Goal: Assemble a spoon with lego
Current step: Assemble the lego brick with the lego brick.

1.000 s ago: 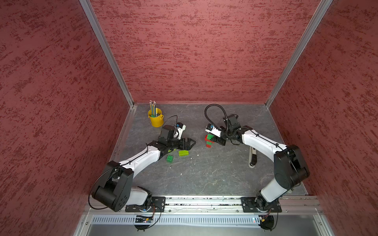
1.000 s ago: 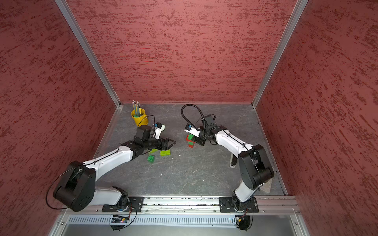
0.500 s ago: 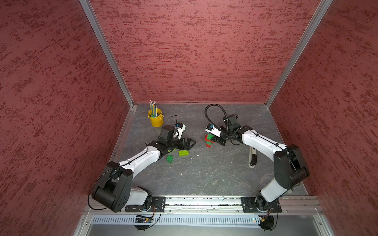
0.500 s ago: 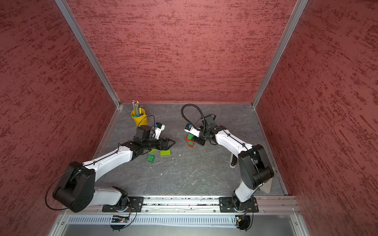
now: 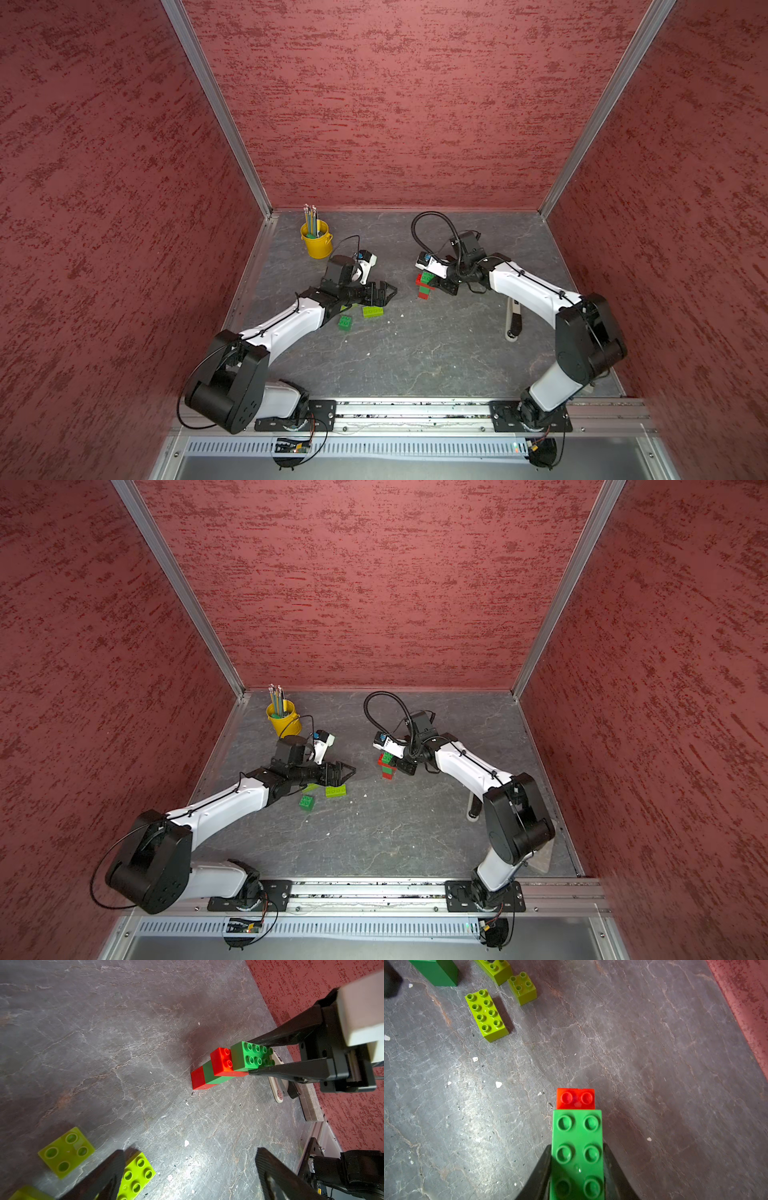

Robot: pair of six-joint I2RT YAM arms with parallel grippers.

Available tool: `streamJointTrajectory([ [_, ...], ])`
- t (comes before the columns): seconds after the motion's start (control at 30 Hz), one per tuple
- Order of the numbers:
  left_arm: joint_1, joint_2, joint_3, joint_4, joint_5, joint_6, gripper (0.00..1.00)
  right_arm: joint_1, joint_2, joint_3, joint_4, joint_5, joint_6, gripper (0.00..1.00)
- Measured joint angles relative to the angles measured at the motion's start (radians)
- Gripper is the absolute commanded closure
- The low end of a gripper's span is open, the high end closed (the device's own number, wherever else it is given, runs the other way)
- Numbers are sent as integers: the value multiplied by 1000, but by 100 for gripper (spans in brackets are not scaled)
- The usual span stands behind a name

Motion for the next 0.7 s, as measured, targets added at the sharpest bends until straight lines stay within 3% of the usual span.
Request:
streamJointTrajectory([
  [0.7,0,-30,-16,-2,-16,0,0,5,14,-24,76,-12,90,87],
])
